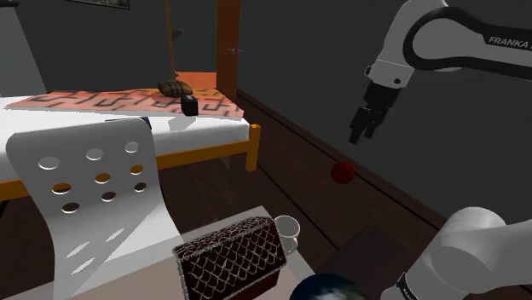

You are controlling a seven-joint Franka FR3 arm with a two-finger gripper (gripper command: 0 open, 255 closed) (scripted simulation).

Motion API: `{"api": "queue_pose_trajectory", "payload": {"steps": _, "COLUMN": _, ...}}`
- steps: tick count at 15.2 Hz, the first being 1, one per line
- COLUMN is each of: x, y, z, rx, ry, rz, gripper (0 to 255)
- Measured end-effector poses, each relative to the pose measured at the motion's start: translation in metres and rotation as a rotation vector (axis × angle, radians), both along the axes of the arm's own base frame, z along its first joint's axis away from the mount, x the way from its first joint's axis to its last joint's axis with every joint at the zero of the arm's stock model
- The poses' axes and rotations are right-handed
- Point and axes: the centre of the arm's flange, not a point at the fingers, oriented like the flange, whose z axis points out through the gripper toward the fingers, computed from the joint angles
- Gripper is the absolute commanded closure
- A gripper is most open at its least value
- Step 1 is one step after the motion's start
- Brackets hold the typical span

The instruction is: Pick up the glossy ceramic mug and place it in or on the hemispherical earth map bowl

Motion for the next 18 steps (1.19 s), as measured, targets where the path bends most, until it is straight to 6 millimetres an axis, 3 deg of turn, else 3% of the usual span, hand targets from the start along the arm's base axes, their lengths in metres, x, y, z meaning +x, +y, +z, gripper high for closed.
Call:
{"api": "queue_pose_trajectory", "payload": {"steps": 4, "x": 0.005, "y": 0.013, "z": -0.023, "rx": 0.001, "ry": 0.003, "rz": 0.003, "gripper": 0}}
{"api": "queue_pose_trajectory", "payload": {"steps": 18, "x": 0.033, "y": 0.1, "z": -0.181, "rx": 0.008, "ry": 0.018, "rz": 0.018, "gripper": 0}}
